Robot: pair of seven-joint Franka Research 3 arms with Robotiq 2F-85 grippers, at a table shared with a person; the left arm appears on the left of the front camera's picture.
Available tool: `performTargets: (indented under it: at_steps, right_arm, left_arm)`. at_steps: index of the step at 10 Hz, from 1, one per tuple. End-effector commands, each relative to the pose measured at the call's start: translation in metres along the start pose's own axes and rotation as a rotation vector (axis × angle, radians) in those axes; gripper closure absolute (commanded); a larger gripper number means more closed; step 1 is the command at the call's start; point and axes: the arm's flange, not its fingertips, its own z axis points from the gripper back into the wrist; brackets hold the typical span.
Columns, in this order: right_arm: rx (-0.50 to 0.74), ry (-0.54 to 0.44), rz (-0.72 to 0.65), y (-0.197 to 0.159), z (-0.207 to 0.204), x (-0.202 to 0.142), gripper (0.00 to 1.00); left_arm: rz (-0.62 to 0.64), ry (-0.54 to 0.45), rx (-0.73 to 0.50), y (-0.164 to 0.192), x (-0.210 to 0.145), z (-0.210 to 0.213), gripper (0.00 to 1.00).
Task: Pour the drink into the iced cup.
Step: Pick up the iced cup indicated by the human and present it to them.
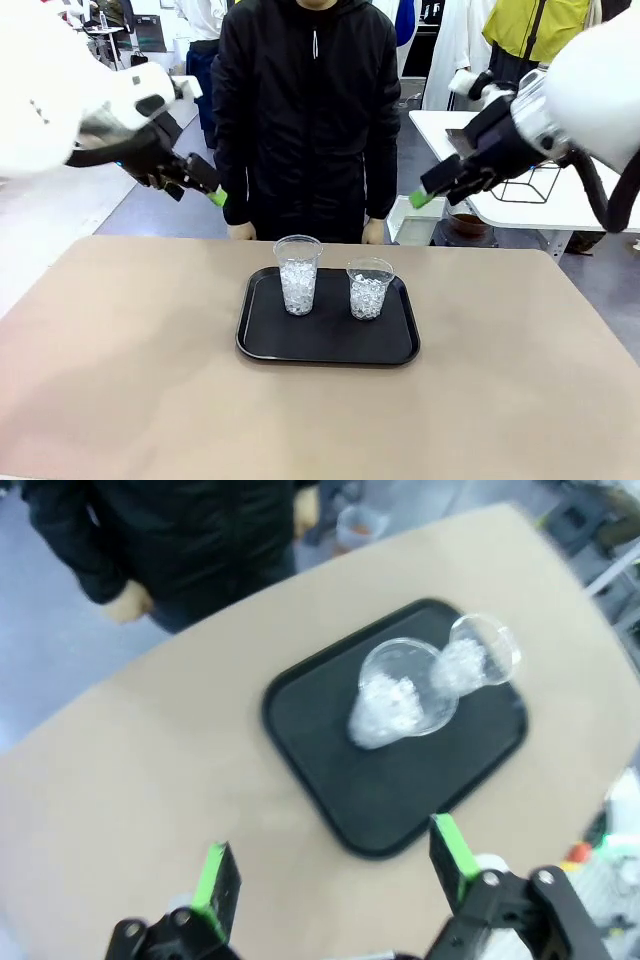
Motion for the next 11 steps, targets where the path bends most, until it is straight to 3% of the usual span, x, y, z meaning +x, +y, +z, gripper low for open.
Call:
performTargets:
  at_steps: [1,6,9,11]
  right_arm:
    - [0.237,-0.053,-0.134,-0.034,0.008,0.003,0.0]
    - [0.469,-0.074,-0.365,-0.104,0.001,-0.003,0.0]
    - [0.433,-0.035,-0.374,-0.113,-0.009,-0.005,0.0]
    - [0.472,-0.048,-0.415,-0.117,-0.004,-0.016,0.0]
  left_arm:
    - [0.128,-0.021,-0.19,0.035,-0.006,0.0,0.0]
    - [0.35,-0.011,-0.464,0.091,-0.011,-0.022,0.0]
    - [0.318,-0.033,-0.456,0.089,-0.009,-0.028,0.0]
    - [0.382,-0.009,-0.48,0.096,-0.018,-0.024,0.0]
